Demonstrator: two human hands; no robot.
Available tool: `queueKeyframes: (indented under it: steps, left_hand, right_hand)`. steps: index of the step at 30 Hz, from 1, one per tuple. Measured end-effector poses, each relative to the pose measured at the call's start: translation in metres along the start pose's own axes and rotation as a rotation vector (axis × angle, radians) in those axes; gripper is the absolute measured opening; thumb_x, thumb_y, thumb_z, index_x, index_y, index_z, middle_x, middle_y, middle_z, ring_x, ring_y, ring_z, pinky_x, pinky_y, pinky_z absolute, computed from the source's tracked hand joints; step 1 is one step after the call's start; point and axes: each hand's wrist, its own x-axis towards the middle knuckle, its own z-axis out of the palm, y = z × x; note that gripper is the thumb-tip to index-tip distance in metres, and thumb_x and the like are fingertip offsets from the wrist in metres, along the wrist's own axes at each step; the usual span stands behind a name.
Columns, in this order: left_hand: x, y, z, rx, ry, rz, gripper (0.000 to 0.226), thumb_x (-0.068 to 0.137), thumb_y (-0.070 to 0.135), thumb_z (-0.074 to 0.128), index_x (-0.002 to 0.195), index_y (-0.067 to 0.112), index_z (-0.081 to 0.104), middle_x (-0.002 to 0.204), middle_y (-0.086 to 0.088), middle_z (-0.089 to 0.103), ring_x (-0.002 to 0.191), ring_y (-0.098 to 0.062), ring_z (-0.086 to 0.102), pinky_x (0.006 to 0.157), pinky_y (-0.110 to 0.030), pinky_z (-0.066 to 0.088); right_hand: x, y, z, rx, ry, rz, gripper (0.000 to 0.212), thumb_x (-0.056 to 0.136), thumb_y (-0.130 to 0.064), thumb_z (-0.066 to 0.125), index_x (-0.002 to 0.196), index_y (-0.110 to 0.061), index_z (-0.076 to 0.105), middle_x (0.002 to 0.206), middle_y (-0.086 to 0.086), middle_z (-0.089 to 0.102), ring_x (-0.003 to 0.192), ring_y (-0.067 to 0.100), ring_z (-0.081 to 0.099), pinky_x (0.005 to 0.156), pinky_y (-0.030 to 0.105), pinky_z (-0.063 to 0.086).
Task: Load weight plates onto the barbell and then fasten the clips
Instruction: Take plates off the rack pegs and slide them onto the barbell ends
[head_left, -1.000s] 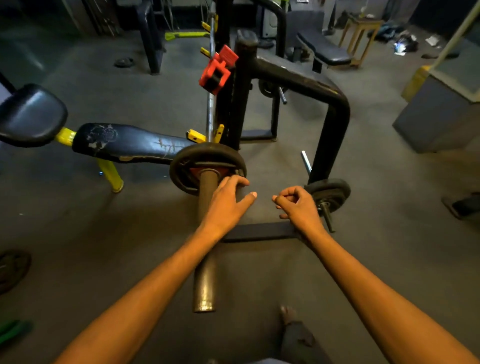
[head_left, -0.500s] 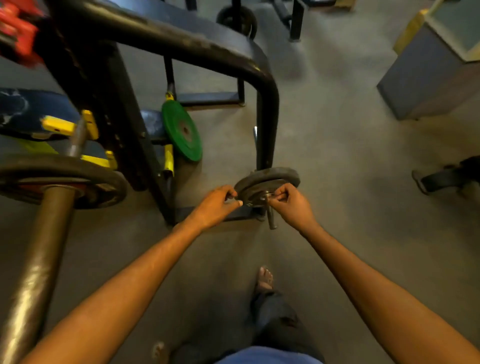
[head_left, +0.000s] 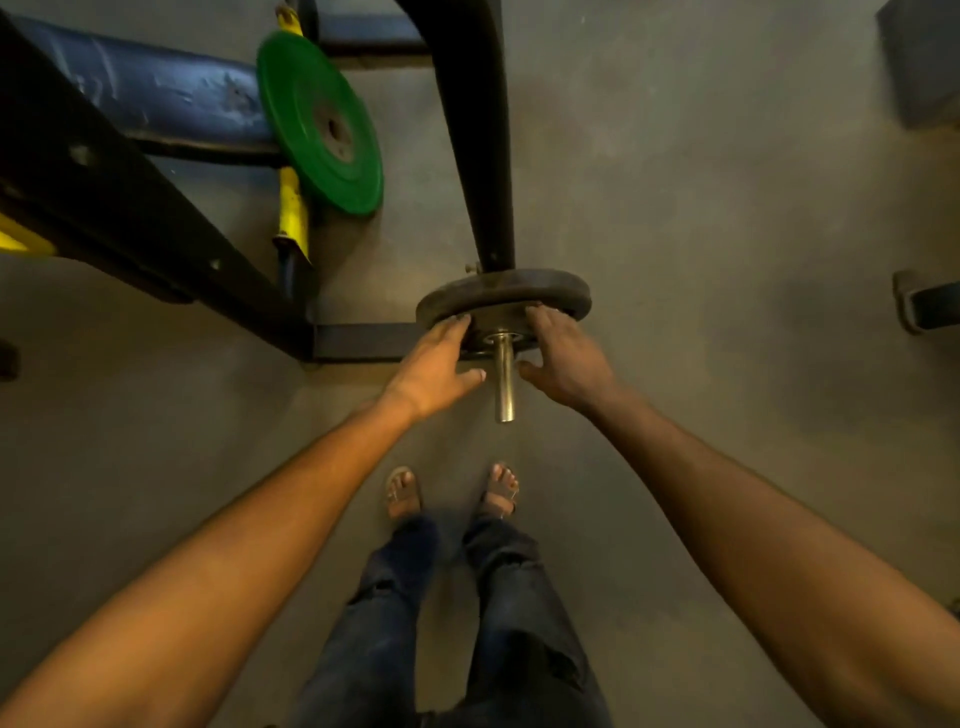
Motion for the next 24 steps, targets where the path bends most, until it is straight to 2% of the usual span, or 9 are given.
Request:
queueKeyframes:
  steps: [4, 8, 11, 13, 15, 17, 20, 22, 24]
  left_hand:
    - [0.025, -0.001, 0.01, 0.096, 0.038, 0.006, 0.085, 0.088, 0.035, 0.069, 0.157, 0.02, 0.023, 0.159, -0.003, 0.027, 0.139, -0.026, 0.043, 0.111, -0.041, 0.043]
    - [0.028, -0.009, 0.018, 0.232, 0.114, 0.073, 0.081, 0.08, 0.032, 0.076, 0.15, 0.02, 0.036, 0.146, -0.003, 0.035, 0.13, -0.025, 0.047, 0.104, -0.04, 0.049]
    - [0.026, -0.013, 0.025, 0.34, 0.112, 0.127, 0.069, 0.077, 0.026, 0.08, 0.136, 0.021, 0.046, 0.136, -0.005, 0.041, 0.125, -0.025, 0.047, 0.102, -0.039, 0.049]
    - [0.023, -0.017, 0.035, 0.307, 0.074, 0.112, 0.065, 0.076, 0.021, 0.081, 0.13, 0.022, 0.045, 0.134, -0.005, 0.045, 0.124, -0.024, 0.049, 0.101, -0.041, 0.049]
    - [0.018, -0.018, 0.044, 0.261, 0.032, 0.076, 0.06, 0.078, 0.018, 0.079, 0.125, 0.022, 0.042, 0.131, -0.006, 0.052, 0.119, -0.026, 0.054, 0.094, -0.044, 0.053]
    - [0.015, -0.016, 0.048, 0.315, 0.021, 0.064, 0.056, 0.082, 0.018, 0.075, 0.125, 0.02, 0.039, 0.126, -0.008, 0.058, 0.113, -0.029, 0.06, 0.087, -0.046, 0.055]
    - [0.011, -0.019, 0.051, 0.387, -0.017, 0.042, 0.052, 0.088, 0.018, 0.068, 0.133, 0.018, 0.04, 0.122, -0.011, 0.062, 0.107, -0.032, 0.065, 0.083, -0.044, 0.056]
    - [-0.001, -0.024, 0.053, 0.412, -0.062, 0.043, 0.041, 0.092, 0.02, 0.063, 0.13, 0.018, 0.047, 0.114, -0.013, 0.067, 0.103, -0.034, 0.067, 0.081, -0.041, 0.053]
    - [-0.022, -0.031, 0.059, 0.398, -0.107, 0.071, 0.031, 0.092, 0.021, 0.061, 0.122, 0.018, 0.053, 0.11, -0.012, 0.068, 0.101, -0.033, 0.068, 0.081, -0.04, 0.052]
  right_hand:
    - [0.011, 0.011, 0.011, -0.109, 0.141, -0.108, 0.066, 0.087, -0.027, 0.072, 0.146, -0.014, 0.045, 0.141, 0.009, 0.051, 0.127, 0.029, 0.054, 0.101, 0.048, 0.054]
    - [0.018, 0.015, 0.014, -0.319, 0.178, -0.184, 0.052, 0.082, -0.023, 0.075, 0.13, -0.018, 0.055, 0.12, 0.005, 0.055, 0.107, 0.024, 0.055, 0.092, 0.044, 0.053]
    - [0.014, 0.013, 0.026, -0.328, 0.112, -0.193, 0.044, 0.084, -0.017, 0.073, 0.125, -0.017, 0.057, 0.115, 0.006, 0.055, 0.104, 0.024, 0.055, 0.089, 0.042, 0.053]
    - [0.005, 0.014, 0.036, -0.225, 0.058, -0.139, 0.04, 0.089, -0.013, 0.069, 0.125, -0.018, 0.052, 0.113, 0.007, 0.059, 0.099, 0.025, 0.061, 0.085, 0.042, 0.056]
    - [-0.001, 0.017, 0.043, -0.224, 0.02, -0.131, 0.039, 0.093, -0.012, 0.064, 0.129, -0.018, 0.049, 0.113, 0.009, 0.063, 0.098, 0.027, 0.066, 0.084, 0.043, 0.056]
    - [-0.005, 0.02, 0.043, -0.244, -0.02, -0.169, 0.04, 0.097, -0.013, 0.059, 0.134, -0.018, 0.046, 0.115, 0.011, 0.064, 0.097, 0.028, 0.066, 0.08, 0.041, 0.054]
    - [-0.01, 0.024, 0.039, -0.276, -0.114, -0.235, 0.036, 0.101, -0.019, 0.052, 0.135, -0.02, 0.041, 0.108, 0.011, 0.064, 0.082, 0.024, 0.06, 0.066, 0.036, 0.045]
    - [-0.022, 0.022, 0.04, -0.295, -0.185, -0.25, 0.032, 0.101, -0.022, 0.051, 0.131, -0.022, 0.04, 0.104, 0.009, 0.065, 0.078, 0.023, 0.061, 0.065, 0.037, 0.051]
    - [-0.041, 0.016, 0.045, -0.299, -0.269, -0.244, 0.03, 0.101, -0.022, 0.05, 0.129, -0.024, 0.042, 0.102, 0.008, 0.067, 0.08, 0.025, 0.065, 0.071, 0.043, 0.058]
